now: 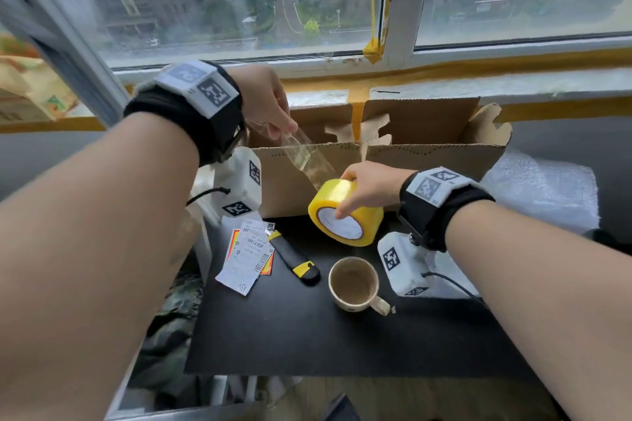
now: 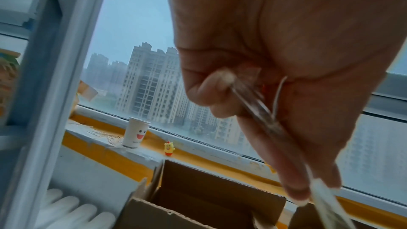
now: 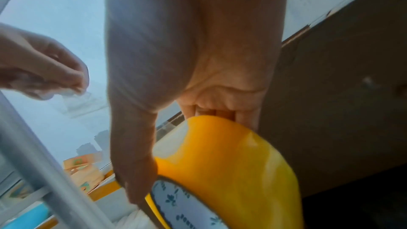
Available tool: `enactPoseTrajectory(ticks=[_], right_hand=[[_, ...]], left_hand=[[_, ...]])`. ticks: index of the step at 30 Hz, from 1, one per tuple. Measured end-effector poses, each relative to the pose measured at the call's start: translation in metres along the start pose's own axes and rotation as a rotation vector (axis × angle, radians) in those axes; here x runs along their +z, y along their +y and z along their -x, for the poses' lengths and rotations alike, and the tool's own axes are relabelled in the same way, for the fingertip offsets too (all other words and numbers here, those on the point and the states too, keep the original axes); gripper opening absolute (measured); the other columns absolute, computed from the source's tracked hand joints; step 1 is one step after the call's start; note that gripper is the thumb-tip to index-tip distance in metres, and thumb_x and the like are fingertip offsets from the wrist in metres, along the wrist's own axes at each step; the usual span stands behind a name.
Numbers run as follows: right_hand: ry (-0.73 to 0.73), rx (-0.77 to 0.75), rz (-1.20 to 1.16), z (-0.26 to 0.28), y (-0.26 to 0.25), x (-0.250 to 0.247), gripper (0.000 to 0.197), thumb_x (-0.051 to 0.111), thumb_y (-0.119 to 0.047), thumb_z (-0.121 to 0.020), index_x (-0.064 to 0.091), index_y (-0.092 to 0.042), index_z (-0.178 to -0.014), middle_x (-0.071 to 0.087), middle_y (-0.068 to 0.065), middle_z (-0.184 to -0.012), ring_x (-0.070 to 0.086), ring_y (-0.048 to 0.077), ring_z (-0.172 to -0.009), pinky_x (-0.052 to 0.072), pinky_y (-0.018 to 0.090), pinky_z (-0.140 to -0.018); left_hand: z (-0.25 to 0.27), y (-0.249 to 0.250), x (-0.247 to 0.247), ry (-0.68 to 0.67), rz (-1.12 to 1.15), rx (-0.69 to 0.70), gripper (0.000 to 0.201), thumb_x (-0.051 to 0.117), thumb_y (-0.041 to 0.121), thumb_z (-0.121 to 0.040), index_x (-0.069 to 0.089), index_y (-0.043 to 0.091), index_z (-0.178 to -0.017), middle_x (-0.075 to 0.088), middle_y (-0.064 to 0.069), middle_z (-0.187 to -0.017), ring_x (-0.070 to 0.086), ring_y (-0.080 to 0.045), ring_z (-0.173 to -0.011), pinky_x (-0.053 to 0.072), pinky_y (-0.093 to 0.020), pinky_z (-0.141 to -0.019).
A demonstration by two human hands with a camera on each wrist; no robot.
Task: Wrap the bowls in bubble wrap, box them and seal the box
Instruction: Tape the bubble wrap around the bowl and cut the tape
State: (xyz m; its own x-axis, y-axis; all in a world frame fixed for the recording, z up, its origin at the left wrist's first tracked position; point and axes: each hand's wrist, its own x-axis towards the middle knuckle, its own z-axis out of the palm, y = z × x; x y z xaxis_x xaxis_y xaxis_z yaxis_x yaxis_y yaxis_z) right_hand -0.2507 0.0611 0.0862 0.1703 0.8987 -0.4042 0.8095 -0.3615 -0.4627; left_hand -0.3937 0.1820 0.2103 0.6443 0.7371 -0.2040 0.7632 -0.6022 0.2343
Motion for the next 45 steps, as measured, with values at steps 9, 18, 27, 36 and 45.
enactPoseTrajectory(ticks=[9, 18, 27, 36, 45], right_hand=[[-0.283, 0.051, -0.3, -0.056, -0.027, 0.068, 0.04, 0.074, -0.018, -0.08, 0.062, -0.01, -0.117, 0.066, 0.01, -0.109, 0.065, 0.023, -0.101, 0.057, 0.035, -0.085], [-0.34, 0.252, -0.294, -0.098, -0.043, 0.107, 0.018, 0.053, -0.001, -0.089, 0.06, 0.003, -0.105, 0.063, 0.015, -0.084, 0.06, 0.027, -0.079, 0.052, 0.041, -0.092], [-0.351, 0.274, 0.216, -0.118, -0.054, 0.154, 0.044, 0.078, -0.044, -0.075, 0.052, -0.01, -0.076, 0.054, 0.002, -0.072, 0.06, 0.021, -0.076, 0.043, 0.026, -0.059], [-0.308, 0.268, 0.07, -0.113, -0.051, 0.162, 0.032, 0.068, -0.024, -0.084, 0.043, -0.019, -0.065, 0.066, 0.014, -0.103, 0.064, 0.03, -0.101, 0.048, 0.034, -0.077], [-0.369, 0.41, -0.387, -0.083, -0.037, 0.098, 0.019, 0.046, -0.001, -0.072, 0.053, 0.005, -0.089, 0.071, 0.02, -0.074, 0.058, 0.026, -0.052, 0.051, 0.029, -0.059]], left_hand=[[0.012, -0.045, 0.027, -0.214, -0.143, -0.029, 0.024, 0.072, 0.037, -0.082, 0.07, 0.024, -0.062, 0.066, 0.012, -0.063, 0.049, 0.003, -0.046, 0.032, -0.02, -0.053], [0.005, -0.082, 0.04, -0.303, -0.179, -0.086, 0.023, 0.069, 0.035, -0.083, 0.076, 0.018, -0.069, 0.07, 0.013, -0.063, 0.051, -0.002, -0.06, 0.039, -0.02, -0.062], [0.006, -0.108, 0.037, -0.284, -0.166, -0.123, 0.022, 0.069, 0.037, -0.084, 0.076, 0.021, -0.07, 0.07, 0.016, -0.063, 0.054, 0.001, -0.062, 0.036, -0.022, -0.062], [0.006, -0.108, 0.047, -0.312, -0.13, -0.096, 0.021, 0.068, 0.037, -0.085, 0.076, 0.02, -0.075, 0.068, 0.017, -0.058, 0.051, 0.0, -0.058, 0.036, -0.018, -0.058], [0.006, -0.081, 0.048, -0.318, -0.128, -0.051, 0.021, 0.069, 0.035, -0.084, 0.076, 0.019, -0.072, 0.071, 0.013, -0.064, 0.052, 0.0, -0.059, 0.039, -0.02, -0.063]])
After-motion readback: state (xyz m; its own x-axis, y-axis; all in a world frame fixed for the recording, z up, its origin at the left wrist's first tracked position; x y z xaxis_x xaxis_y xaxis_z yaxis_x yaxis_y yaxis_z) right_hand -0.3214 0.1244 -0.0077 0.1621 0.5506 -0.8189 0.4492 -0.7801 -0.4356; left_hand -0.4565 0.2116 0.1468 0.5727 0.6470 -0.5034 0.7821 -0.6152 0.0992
